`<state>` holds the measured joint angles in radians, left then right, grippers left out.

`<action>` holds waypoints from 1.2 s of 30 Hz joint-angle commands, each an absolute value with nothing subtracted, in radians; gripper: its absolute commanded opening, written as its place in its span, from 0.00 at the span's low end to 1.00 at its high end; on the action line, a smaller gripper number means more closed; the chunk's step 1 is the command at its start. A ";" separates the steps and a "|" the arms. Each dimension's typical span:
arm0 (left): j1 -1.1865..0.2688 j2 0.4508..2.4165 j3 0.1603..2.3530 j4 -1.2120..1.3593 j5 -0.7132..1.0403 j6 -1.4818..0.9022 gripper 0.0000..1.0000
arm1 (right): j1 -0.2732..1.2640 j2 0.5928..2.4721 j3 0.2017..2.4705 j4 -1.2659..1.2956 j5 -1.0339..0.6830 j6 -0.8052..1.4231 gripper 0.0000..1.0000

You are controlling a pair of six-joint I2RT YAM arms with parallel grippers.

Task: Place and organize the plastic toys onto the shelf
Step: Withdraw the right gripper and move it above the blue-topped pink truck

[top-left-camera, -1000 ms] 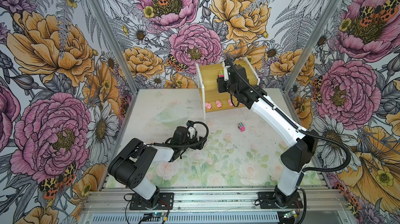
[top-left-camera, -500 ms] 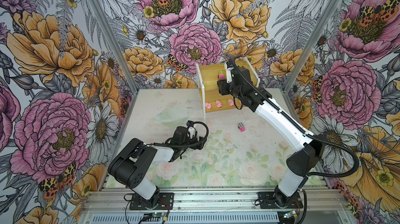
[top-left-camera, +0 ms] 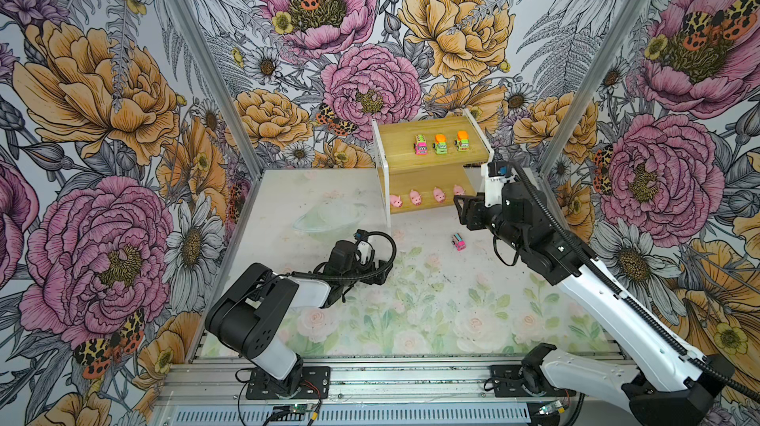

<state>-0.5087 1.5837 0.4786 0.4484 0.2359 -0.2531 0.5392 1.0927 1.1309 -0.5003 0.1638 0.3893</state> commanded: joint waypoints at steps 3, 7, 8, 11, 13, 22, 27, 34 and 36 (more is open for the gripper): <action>-0.514 1.612 0.494 0.450 0.242 -0.231 0.99 | 0.490 1.093 0.741 -0.196 0.083 0.443 0.66; -0.515 1.613 0.493 0.450 0.244 -0.236 0.99 | 0.475 1.100 0.536 0.064 0.079 0.451 0.66; -0.515 1.612 0.491 0.450 0.241 -0.237 0.99 | 0.473 1.102 0.508 0.102 0.081 0.453 0.66; -0.515 1.611 0.491 0.451 0.239 -0.235 0.99 | 0.451 1.124 0.452 0.188 0.081 0.468 0.66; -0.515 1.615 0.495 0.450 0.238 -0.234 0.99 | 0.439 1.155 0.452 0.198 0.075 0.468 0.66; -0.518 1.643 0.514 0.450 0.243 -0.239 0.99 | 0.386 1.338 0.489 0.269 0.026 0.396 0.65; -0.517 1.637 0.508 0.450 0.235 -0.240 0.99 | 0.357 1.394 0.504 0.302 0.016 0.374 0.65; -0.517 1.640 0.512 0.443 0.232 -0.236 0.99 | 0.315 1.480 0.543 0.336 -0.017 0.374 0.63; -0.518 1.639 0.512 0.441 0.230 -0.236 0.99 | 0.313 1.508 0.554 0.354 -0.025 0.376 0.62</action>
<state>-0.5106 1.6279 0.5034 0.4492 0.2363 -0.2508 0.3191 1.4731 0.5255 0.2981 -0.0002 0.3832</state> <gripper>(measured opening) 0.988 0.623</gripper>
